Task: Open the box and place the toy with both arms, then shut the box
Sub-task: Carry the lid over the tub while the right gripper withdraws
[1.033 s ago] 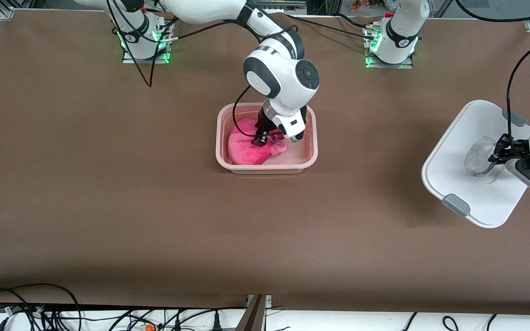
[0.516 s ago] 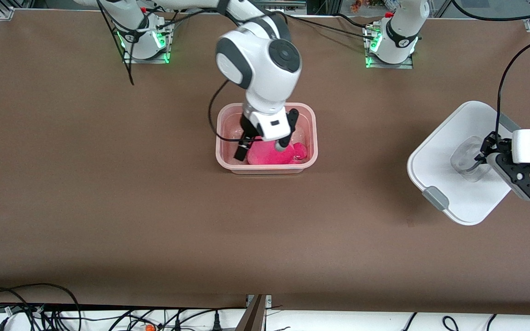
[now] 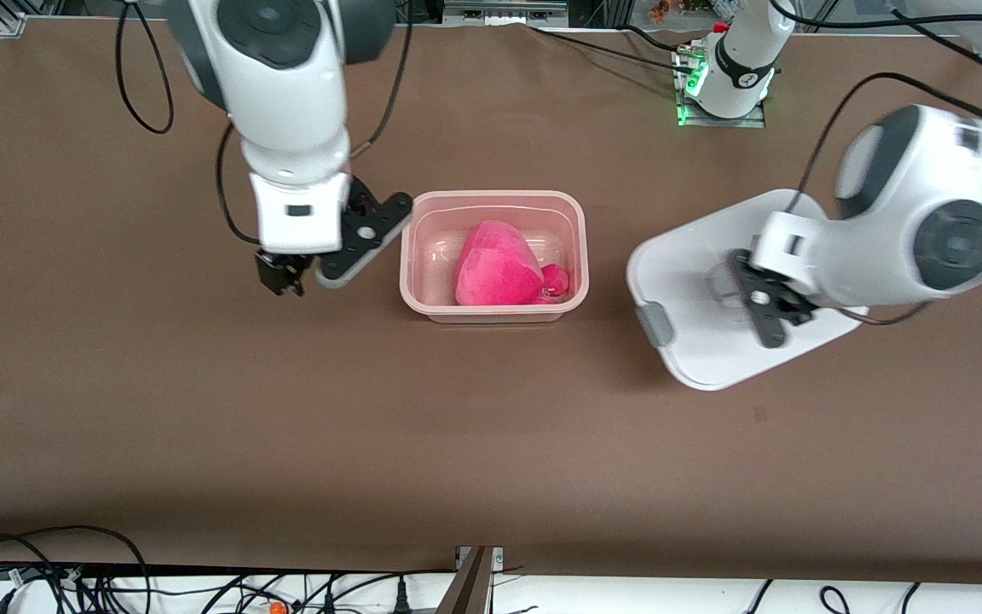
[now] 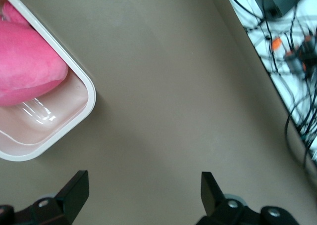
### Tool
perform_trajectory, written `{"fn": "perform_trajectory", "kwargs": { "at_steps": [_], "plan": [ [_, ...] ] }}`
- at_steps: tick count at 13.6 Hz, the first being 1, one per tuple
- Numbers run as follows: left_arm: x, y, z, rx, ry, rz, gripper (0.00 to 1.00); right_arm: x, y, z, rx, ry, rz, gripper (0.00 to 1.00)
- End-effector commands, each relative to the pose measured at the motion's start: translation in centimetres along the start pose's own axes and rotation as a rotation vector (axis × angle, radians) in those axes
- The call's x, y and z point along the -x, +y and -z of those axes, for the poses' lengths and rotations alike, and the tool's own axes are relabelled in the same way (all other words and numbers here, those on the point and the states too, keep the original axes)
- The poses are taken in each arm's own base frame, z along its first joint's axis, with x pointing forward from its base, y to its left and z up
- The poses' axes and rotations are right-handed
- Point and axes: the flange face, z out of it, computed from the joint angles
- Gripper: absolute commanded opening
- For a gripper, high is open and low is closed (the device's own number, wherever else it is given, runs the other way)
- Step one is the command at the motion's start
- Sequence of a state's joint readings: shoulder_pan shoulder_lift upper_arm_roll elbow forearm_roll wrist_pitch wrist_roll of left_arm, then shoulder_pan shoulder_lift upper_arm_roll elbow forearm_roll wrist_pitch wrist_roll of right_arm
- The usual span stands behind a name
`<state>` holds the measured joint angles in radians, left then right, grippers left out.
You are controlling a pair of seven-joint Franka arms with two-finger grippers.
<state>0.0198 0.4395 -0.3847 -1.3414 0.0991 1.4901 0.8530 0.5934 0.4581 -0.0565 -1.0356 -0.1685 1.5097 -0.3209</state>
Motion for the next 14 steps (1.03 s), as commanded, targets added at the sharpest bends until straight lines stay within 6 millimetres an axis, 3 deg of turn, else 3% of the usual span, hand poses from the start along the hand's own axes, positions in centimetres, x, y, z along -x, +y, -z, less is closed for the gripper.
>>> {"fn": "perform_trajectory", "kwargs": {
  "at_steps": [1,4,6,9,11,14],
  "plan": [
    [-7.4,5.5,-1.0,-0.018,-0.015,-0.157,0.00,5.6,1.4,0.9,-0.097,0.007,-0.140,1.00],
    [-15.9,11.6,-3.8,-0.067,0.006,-0.298,0.00,11.4,3.8,1.9,-0.126,-0.002,-0.293,1.00],
    [-19.2,14.0,-5.0,-0.096,0.033,-0.346,0.00,14.1,3.8,2.7,-0.138,-0.013,-0.384,1.00],
    [-22.6,18.0,-6.4,-0.117,0.031,-0.361,0.00,17.1,5.8,1.7,-0.157,-0.042,-0.544,1.00],
    [-24.9,20.0,-8.2,-0.105,0.020,-0.360,0.00,19.0,8.9,1.0,-0.203,-0.056,-0.762,1.00],
    [-27.6,22.7,-10.3,-0.133,0.000,-0.380,0.00,22.7,15.4,-1.6,-0.206,-0.060,-0.869,1.00]
  ]
}}
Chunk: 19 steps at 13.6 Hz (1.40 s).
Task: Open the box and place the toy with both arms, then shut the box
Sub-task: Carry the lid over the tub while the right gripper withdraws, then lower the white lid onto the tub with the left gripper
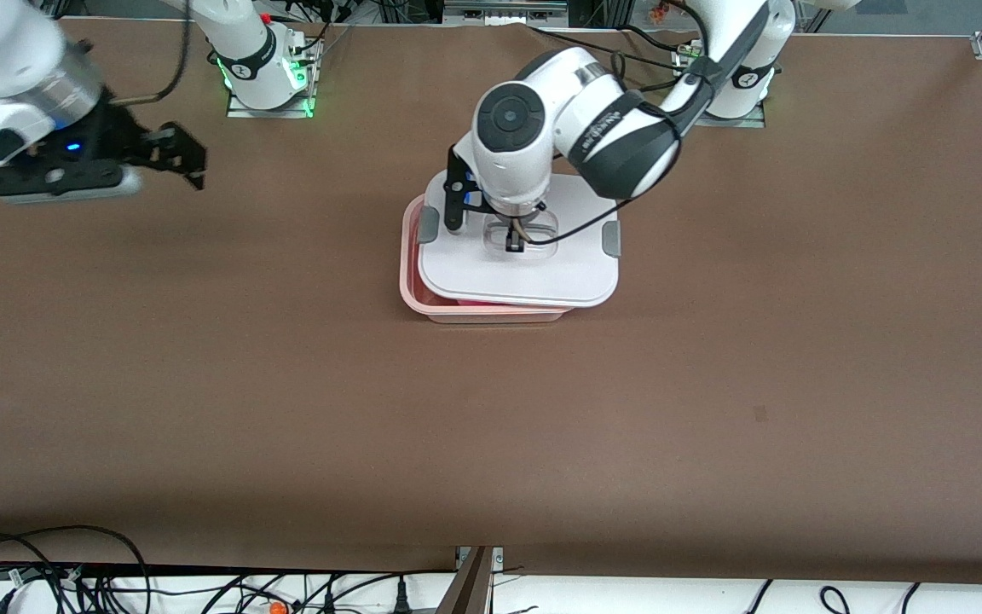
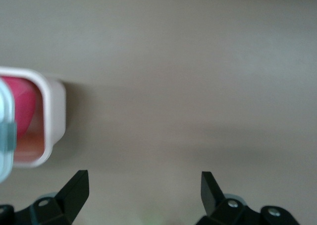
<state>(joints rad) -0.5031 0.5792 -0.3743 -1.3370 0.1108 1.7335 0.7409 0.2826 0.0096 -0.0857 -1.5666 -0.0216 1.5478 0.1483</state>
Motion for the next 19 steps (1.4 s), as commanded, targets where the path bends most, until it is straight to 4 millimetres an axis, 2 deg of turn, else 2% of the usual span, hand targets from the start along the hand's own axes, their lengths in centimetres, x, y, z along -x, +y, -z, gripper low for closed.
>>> {"fn": "perform_trajectory", "kwargs": {
  "at_steps": [1,2,4,7,16,19],
  "plan": [
    [-3.0,0.5,-1.1,-0.058,-0.012,0.007,0.00,-1.1,6.2,-1.0,-0.044,0.009,-0.015,1.00],
    [-3.5,0.4,-1.9,-0.072,-0.026,-0.001,0.00,-1.2,8.6,-1.3,-0.052,0.006,0.029,1.00],
    [-4.2,0.3,-2.5,-0.085,-0.012,0.026,0.00,-1.0,9.5,-1.4,-0.051,-0.002,0.016,1.00],
    [-4.5,-0.3,-2.8,-0.087,0.000,0.043,0.00,-0.5,8.5,-1.3,-0.046,-0.035,-0.121,1.00],
    [-4.1,-1.3,-3.2,-0.080,0.008,0.124,0.00,-0.5,7.5,-0.9,-0.039,-0.020,-0.104,1.00],
    [-4.0,-1.2,-3.4,-0.080,0.000,0.148,0.00,-0.7,7.5,-1.4,-0.034,-0.023,-0.103,1.00]
  ]
}}
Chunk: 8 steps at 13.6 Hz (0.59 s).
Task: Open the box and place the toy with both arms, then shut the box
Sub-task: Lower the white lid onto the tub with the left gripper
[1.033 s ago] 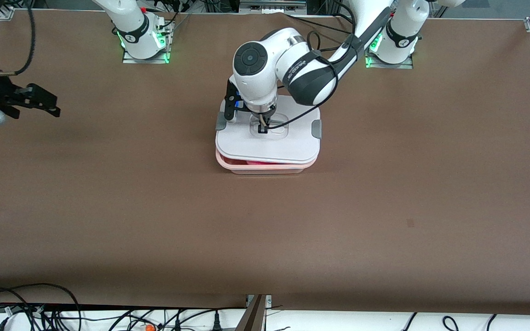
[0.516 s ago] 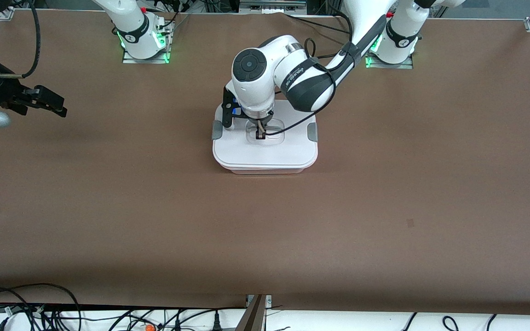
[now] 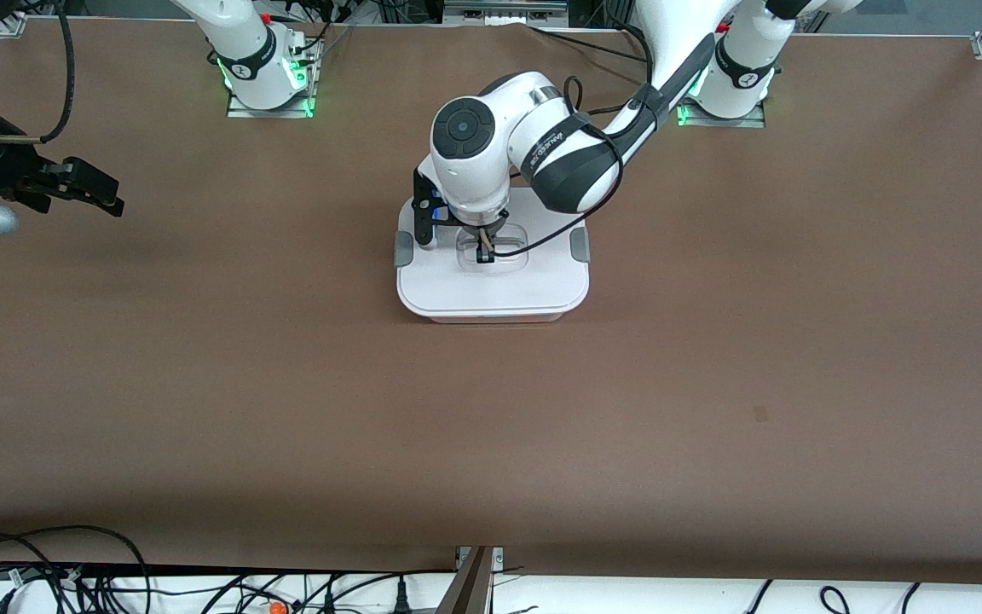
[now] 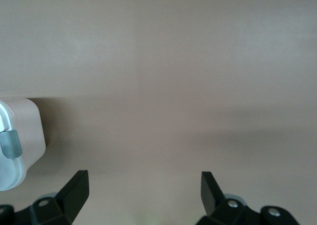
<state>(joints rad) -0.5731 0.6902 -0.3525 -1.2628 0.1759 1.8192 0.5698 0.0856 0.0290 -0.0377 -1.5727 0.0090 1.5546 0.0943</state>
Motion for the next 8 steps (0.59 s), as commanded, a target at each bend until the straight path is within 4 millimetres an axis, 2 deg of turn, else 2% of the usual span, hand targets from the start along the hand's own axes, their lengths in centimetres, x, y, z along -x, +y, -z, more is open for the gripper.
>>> {"fn": "perform_trajectory", "kwargs": {
  "at_steps": [1,8],
  "plan": [
    [-0.38,-0.11,0.10,-0.015,-0.010,0.030,0.00,0.61,-0.50,0.09,0.000,0.001,-0.006,1.00],
    [-0.34,0.21,-0.32,-0.007,-0.029,0.044,0.00,0.82,-1.33,0.09,0.000,-0.001,0.010,1.00]
  ]
}}
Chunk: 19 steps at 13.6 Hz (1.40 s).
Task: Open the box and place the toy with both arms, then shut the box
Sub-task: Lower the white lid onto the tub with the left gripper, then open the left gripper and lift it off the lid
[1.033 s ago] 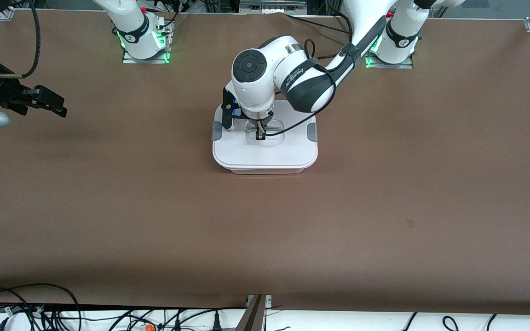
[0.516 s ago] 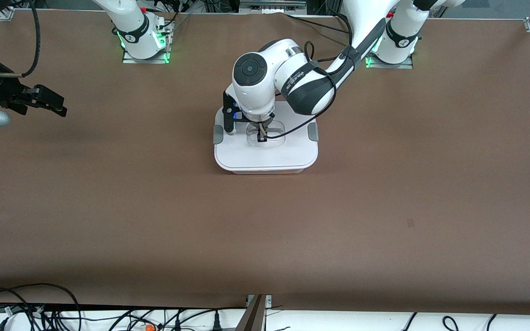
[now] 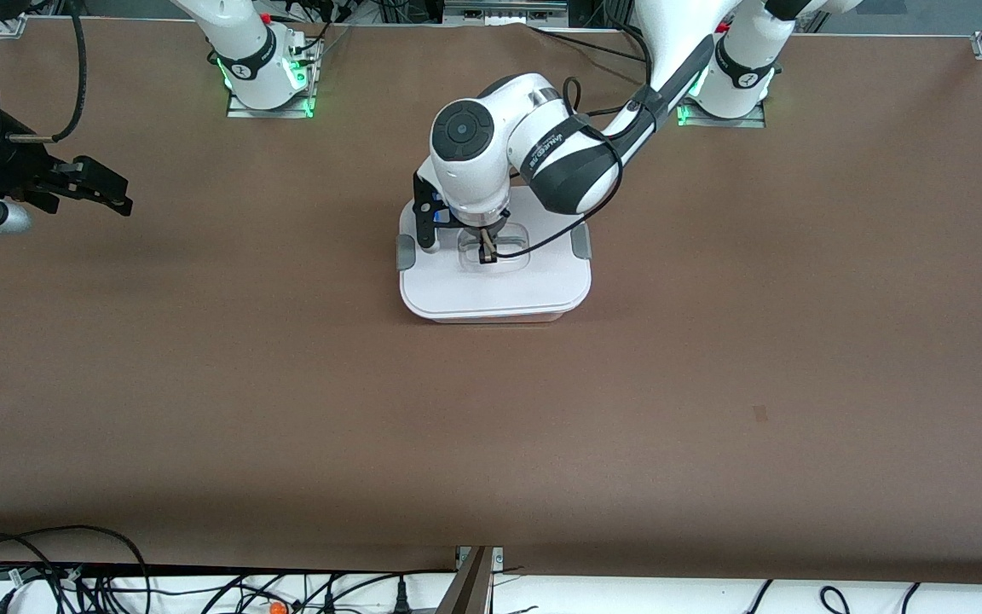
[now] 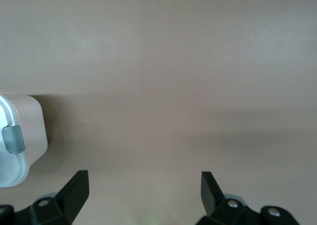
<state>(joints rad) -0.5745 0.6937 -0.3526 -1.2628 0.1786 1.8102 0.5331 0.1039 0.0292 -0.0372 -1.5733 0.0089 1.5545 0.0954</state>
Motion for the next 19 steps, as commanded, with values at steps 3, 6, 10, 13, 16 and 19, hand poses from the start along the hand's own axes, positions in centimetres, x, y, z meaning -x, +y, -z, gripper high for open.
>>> {"fn": "perform_trajectory", "kwargs": {
  "at_steps": [3,6,10,13,16,19],
  "plan": [
    [-0.4,0.2,0.0,-0.013,-0.017,0.022,0.00,0.6,-0.3,0.1,-0.001,0.000,-0.008,1.00],
    [-0.5,0.1,-1.0,-0.006,-0.027,0.024,0.00,0.7,-0.3,0.0,-0.001,-0.001,-0.008,1.00],
    [-0.2,-0.5,0.1,-0.008,-0.009,0.036,1.00,0.7,-0.3,0.0,-0.001,-0.001,-0.007,1.00],
    [0.8,-1.8,2.9,-0.005,0.028,0.071,1.00,0.7,-0.3,0.0,-0.001,-0.001,-0.004,1.00],
    [3.2,-3.9,7.4,0.050,0.061,0.185,1.00,0.7,-0.3,0.0,-0.001,-0.001,-0.004,1.00],
    [8.2,-8.6,10.7,0.020,0.074,0.382,1.00,0.7,-0.3,0.0,-0.001,-0.001,-0.004,1.00]
  ]
}}
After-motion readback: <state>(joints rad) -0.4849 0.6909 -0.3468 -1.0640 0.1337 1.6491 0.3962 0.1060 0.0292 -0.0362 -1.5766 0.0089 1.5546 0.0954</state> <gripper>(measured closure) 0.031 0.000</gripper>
